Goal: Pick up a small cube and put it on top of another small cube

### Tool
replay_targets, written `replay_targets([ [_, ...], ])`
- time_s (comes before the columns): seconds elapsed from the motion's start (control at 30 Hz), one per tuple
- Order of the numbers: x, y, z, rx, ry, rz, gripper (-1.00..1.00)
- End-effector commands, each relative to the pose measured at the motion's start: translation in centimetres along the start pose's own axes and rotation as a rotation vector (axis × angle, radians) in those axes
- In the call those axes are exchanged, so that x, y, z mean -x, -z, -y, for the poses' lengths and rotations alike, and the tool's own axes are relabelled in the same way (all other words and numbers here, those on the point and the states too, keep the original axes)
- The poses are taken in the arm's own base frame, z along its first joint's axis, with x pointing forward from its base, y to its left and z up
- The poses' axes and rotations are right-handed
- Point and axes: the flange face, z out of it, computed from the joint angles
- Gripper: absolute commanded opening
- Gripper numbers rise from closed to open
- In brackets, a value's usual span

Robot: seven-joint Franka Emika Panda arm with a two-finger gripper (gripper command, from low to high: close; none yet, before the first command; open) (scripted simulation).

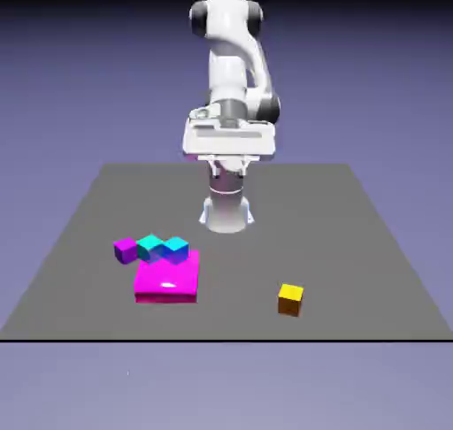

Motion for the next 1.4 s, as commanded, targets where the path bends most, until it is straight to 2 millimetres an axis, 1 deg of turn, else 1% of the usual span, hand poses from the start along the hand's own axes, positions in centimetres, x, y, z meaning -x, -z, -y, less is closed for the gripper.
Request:
replay_targets([
  [0.0,-1.1,-1.1,-2.0,0.042,-0.119,0.017,0.0],
  [0.1,-3.8,-4.0,-8.4,0.168,-0.478,0.053,0.0],
  [0.17,-5.1,-5.4,-13.1,0.251,-0.719,0.063,0.0],
  [0.23,-5.9,-6.4,-17.8,0.333,-0.96,0.062,0.0],
  [0.3,-6.3,-7.0,-22.7,0.412,-1.202,0.049,0.0],
  [0.37,-6.2,-7.2,-27.5,0.488,-1.444,0.026,0.0],
  [0.43,-5.7,-6.9,-32.3,0.56,-1.686,-0.009,0.0],
  [0.5,-4.8,-6.3,-36.9,0.625,-1.927,-0.057,0.0],
  [0.6,-2.9,-4.7,-43.3,0.709,-2.286,-0.152,0.0],
  [0.63,-2.4,-4.3,-44.3,0.721,-2.348,-0.172,0.0],
  [0.67,-2.4,-4.3,-44.3,0.721,-2.348,-0.172,0.0],
  [0.87,-1.3,-7.0,-45.6,0.721,-2.345,-0.174,0.0],
  [1.07,0.7,-10.0,-46.9,0.722,-2.348,-0.172,0.0],
  [1.1,0.7,-10.0,-46.9,0.722,-2.348,-0.172,-1.0],
  [1.13,0.7,-10.0,-46.9,0.722,-2.348,-0.172,-1.0],
  [1.37,-1.7,-6.4,-45.4,0.721,-2.346,-0.174,-1.0],
])
